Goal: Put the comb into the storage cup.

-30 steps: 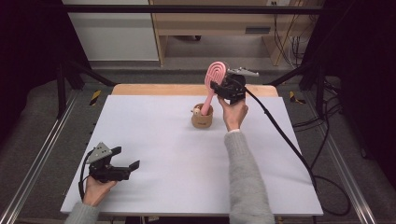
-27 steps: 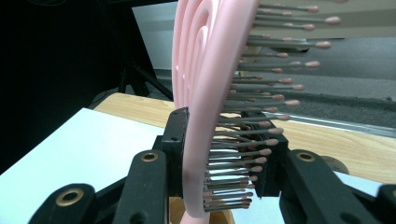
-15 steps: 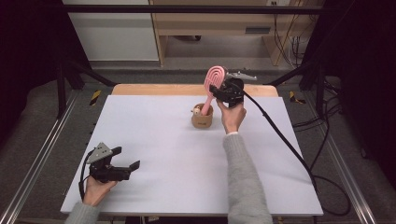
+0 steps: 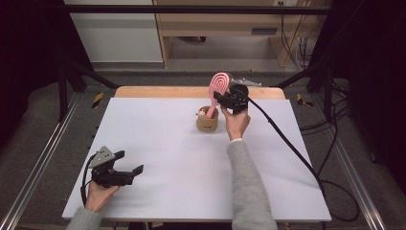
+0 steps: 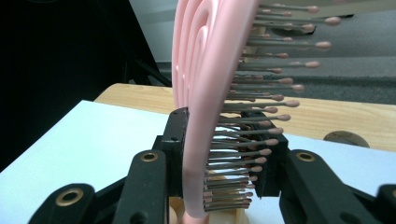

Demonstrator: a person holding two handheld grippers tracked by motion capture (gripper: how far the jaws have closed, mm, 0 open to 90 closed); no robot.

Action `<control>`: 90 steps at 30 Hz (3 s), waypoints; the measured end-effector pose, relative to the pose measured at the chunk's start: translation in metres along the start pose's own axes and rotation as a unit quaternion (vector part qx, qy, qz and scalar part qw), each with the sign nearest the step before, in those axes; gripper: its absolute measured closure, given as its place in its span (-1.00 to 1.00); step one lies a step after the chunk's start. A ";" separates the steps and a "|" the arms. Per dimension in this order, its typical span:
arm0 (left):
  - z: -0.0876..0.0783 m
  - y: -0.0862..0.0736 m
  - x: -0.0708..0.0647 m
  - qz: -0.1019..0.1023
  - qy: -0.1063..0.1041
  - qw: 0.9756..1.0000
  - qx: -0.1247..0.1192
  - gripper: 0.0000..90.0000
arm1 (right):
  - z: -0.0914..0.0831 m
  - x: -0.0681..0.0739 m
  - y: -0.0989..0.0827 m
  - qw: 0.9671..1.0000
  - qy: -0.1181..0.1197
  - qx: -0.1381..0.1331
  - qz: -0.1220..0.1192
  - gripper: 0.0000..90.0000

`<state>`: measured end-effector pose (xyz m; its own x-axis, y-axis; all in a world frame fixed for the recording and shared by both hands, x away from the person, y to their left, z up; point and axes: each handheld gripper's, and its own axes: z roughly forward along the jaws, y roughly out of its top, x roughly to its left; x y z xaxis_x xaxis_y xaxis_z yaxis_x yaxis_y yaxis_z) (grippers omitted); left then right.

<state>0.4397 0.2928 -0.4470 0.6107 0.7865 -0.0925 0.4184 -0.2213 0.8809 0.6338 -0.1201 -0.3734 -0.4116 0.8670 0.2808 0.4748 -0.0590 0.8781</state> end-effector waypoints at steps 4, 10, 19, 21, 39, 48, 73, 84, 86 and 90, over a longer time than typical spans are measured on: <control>0.001 0.000 0.000 0.001 0.000 1.000 0.003 -0.95 | 0.001 -0.002 -0.004 1.000 0.001 0.001 0.007 0.43; 0.001 0.000 0.000 0.001 0.000 1.000 0.003 -0.95 | 0.001 -0.006 -0.010 1.000 0.002 -0.002 0.019 0.43; 0.001 0.000 0.000 0.000 0.000 1.000 0.002 -0.95 | 0.000 -0.009 -0.010 1.000 0.003 -0.004 0.022 0.41; 0.001 0.000 0.000 0.001 0.000 1.000 0.003 -0.95 | 0.000 -0.011 -0.011 1.000 0.004 -0.005 0.025 0.41; 0.002 0.000 -0.001 0.001 0.001 1.000 0.004 -0.95 | -0.004 -0.021 -0.013 1.000 -0.007 -0.002 0.012 0.34; 0.002 0.000 -0.001 0.001 0.001 1.000 0.004 -0.95 | -0.004 -0.023 -0.013 1.000 -0.017 0.003 -0.003 0.29; 0.002 -0.001 -0.001 0.003 0.002 1.000 0.007 -0.95 | -0.011 -0.027 -0.016 0.999 -0.030 0.004 -0.044 0.00; 0.002 0.000 -0.001 0.004 0.003 1.000 0.006 -0.95 | -0.020 -0.028 -0.019 0.999 -0.012 0.025 -0.043 -0.19; 0.002 0.000 -0.001 0.004 0.003 1.000 0.006 -0.95 | -0.022 -0.028 -0.020 0.999 -0.007 0.026 -0.043 -0.26; 0.002 0.000 -0.001 0.004 0.003 1.000 0.006 -0.95 | -0.026 -0.028 -0.022 0.999 0.000 0.024 -0.049 -0.41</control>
<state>0.4401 0.2906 -0.4480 0.6105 0.7877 -0.0831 0.4216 -0.2343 0.8760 0.6150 -0.1557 -0.3904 -0.4573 0.8676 0.1952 0.4694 0.0490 0.8816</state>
